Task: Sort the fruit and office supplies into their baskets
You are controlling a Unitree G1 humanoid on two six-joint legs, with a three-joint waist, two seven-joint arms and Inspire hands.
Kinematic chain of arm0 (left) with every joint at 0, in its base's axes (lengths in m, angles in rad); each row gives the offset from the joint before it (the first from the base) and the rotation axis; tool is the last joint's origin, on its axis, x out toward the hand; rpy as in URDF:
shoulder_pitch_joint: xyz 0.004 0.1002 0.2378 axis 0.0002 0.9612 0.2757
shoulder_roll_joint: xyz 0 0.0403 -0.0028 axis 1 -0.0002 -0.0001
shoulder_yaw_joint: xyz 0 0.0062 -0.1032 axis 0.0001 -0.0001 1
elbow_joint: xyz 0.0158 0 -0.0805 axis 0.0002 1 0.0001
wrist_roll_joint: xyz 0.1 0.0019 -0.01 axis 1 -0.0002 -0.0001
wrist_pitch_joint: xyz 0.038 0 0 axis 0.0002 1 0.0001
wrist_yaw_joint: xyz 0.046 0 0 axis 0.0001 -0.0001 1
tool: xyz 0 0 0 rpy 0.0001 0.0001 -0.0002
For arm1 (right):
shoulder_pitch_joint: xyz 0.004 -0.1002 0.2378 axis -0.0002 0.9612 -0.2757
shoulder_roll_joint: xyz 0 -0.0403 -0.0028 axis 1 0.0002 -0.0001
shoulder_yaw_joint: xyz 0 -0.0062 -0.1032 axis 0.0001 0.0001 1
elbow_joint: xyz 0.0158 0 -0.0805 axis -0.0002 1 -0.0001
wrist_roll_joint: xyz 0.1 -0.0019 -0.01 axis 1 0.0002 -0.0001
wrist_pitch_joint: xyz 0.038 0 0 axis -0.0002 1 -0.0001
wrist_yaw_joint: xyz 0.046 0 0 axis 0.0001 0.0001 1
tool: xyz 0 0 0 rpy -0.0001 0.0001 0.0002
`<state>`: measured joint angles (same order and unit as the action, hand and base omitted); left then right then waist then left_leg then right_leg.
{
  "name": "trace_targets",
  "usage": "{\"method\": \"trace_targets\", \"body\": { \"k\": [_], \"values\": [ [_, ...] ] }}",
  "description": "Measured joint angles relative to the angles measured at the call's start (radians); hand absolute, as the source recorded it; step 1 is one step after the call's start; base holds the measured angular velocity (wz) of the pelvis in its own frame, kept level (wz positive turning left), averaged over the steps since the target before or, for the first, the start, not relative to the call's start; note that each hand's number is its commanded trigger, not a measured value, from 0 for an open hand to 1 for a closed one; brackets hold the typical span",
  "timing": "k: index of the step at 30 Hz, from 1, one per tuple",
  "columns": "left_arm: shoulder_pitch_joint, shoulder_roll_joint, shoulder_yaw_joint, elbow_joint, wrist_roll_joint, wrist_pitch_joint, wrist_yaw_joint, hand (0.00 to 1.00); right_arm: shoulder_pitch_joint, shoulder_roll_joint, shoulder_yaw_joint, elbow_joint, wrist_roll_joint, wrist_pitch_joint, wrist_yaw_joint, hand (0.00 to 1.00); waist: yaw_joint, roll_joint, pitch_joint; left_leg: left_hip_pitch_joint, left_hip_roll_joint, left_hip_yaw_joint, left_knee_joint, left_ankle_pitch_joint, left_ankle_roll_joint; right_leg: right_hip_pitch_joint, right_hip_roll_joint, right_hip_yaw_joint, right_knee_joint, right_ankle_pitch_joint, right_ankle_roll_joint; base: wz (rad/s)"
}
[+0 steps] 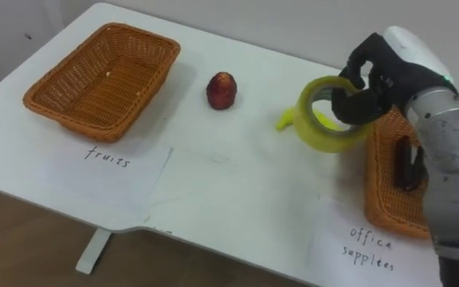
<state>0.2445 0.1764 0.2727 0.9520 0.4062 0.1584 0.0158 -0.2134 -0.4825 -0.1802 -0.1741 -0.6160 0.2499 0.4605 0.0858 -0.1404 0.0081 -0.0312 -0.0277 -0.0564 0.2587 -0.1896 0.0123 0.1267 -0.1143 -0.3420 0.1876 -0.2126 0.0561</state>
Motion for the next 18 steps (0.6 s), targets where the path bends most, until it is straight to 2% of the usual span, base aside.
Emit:
{"method": "trace_targets", "body": {
  "k": [7, 9, 13, 18],
  "values": [
    [0.005, 0.001, 0.001, 0.011, -0.053, 0.0, 0.003, 0.0, 0.001, -0.016, -0.036, 0.003, 0.048, 0.0, -0.036, 1.0, -0.037, 0.009, 0.0019, 0.007, 0.007, 0.037, -0.002, -0.002, 0.001, -0.006, 0.001, 0.031, 0.002, 0.003, 0.0, -0.15],
    [0.006, 0.002, 0.002, 0.011, -0.102, -0.005, 0.003, 0.0, 0.001, -0.019, -0.052, 0.011, 0.073, 0.0, -0.055, 1.0, -0.051, 0.007, 0.0007, 0.013, 0.008, 0.044, -0.009, -0.002, 0.002, -0.007, 0.001, 0.041, 0.002, 0.004, 0.002, -0.13],
    [0.01, 0.002, 0.003, 0.01, -0.122, -0.007, 0.005, 0.0, 0.002, -0.024, -0.077, 0.023, 0.098, 0.0, -0.066, 1.0, -0.07, 0.001, -0.0031, 0.026, 0.015, 0.071, -0.024, -0.002, 0.002, -0.015, 0.004, 0.065, 0.001, 0.007, 0.001, -0.21],
    [0.011, 0.004, 0.003, 0.01, -0.134, -0.008, 0.024, 0.0, 0.002, -0.077, -0.098, 0.067, 0.109, 0.002, -0.081, 1.0, -0.102, -0.003, -0.0075, 0.034, 0.018, 0.094, -0.038, -0.002, 0.002, -0.024, 0.006, 0.093, 0.001, 0.007, 0.0, -0.15]
  ]
}}
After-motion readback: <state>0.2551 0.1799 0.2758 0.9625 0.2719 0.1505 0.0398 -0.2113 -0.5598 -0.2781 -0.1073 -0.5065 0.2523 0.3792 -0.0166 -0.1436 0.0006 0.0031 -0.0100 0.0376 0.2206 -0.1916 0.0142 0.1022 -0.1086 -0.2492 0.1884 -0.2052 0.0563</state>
